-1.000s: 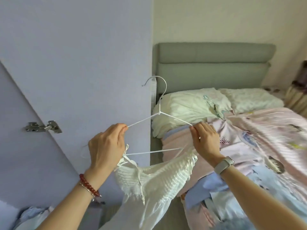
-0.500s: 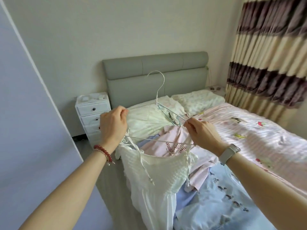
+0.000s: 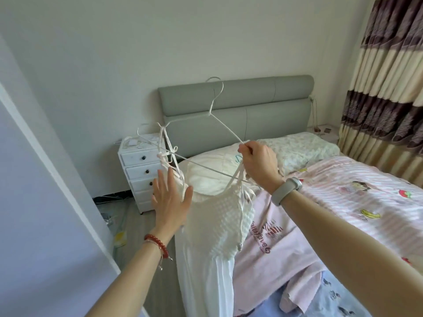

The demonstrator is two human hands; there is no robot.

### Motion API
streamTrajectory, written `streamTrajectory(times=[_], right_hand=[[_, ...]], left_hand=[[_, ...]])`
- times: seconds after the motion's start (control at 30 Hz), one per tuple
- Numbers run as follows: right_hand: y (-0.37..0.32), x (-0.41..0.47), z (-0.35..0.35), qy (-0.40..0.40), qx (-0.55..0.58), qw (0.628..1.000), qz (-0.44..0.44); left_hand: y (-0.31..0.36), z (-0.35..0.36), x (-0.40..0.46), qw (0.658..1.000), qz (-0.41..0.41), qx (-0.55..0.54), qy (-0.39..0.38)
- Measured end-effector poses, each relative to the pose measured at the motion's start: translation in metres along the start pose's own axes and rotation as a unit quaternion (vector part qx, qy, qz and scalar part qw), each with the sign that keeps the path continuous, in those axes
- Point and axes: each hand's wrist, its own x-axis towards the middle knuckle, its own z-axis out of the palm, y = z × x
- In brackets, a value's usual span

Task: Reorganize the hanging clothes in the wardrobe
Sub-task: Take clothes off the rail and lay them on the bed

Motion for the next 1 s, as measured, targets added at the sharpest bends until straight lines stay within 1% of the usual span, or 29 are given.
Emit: streamTrajectory(times=[0.07, 0.17, 0.27, 0.37, 0.43, 0.5, 0.6, 0.7, 0.77, 0.83, 0.9, 1.0], right_hand=[[-0.021, 0.028, 0.02, 0.006, 0.028, 1.0, -0.003], [-0.05, 0.07, 0.044, 0.019, 0.097, 0.995, 0.015], [-0.072, 0.114, 0.057, 0.053, 0.164, 0.985, 0.03], [-0.078, 0.156, 0.061, 0.085, 0.208, 0.973, 0.049], [-0.067, 0.183, 0.06, 0.11, 0.228, 0.965, 0.066], [-0.044, 0.212, 0.059, 0.138, 0.235, 0.958, 0.09], [0.012, 0.257, 0.059, 0.184, 0.231, 0.945, 0.143], [0.085, 0.295, 0.066, 0.227, 0.191, 0.933, 0.203], [0.137, 0.311, 0.077, 0.238, 0.163, 0.929, 0.234], [0.19, 0.317, 0.094, 0.229, 0.137, 0.932, 0.245], [0.238, 0.315, 0.118, 0.205, 0.082, 0.943, 0.249], [0.298, 0.298, 0.169, 0.13, 0.003, 0.956, 0.263]], left_hand=[[-0.007, 0.001, 0.021, 1.0, 0.001, -0.02, 0.009], [-0.012, -0.004, 0.061, 0.999, -0.013, -0.035, 0.028], [-0.007, -0.008, 0.105, 0.998, -0.024, -0.035, 0.041], [0.007, -0.004, 0.15, 0.999, -0.014, -0.024, 0.044], [0.018, 0.003, 0.182, 0.999, -0.003, -0.018, 0.04], [0.03, 0.014, 0.215, 0.999, 0.019, 0.003, 0.032], [0.05, 0.045, 0.265, 0.998, 0.052, 0.026, 0.01], [0.065, 0.096, 0.311, 0.997, 0.065, 0.046, -0.024], [0.068, 0.139, 0.336, 0.994, 0.071, 0.058, -0.06], [0.064, 0.187, 0.35, 0.989, 0.072, 0.075, -0.108], [0.053, 0.235, 0.354, 0.981, 0.056, 0.091, -0.164], [0.027, 0.298, 0.349, 0.965, 0.013, 0.095, -0.244]])
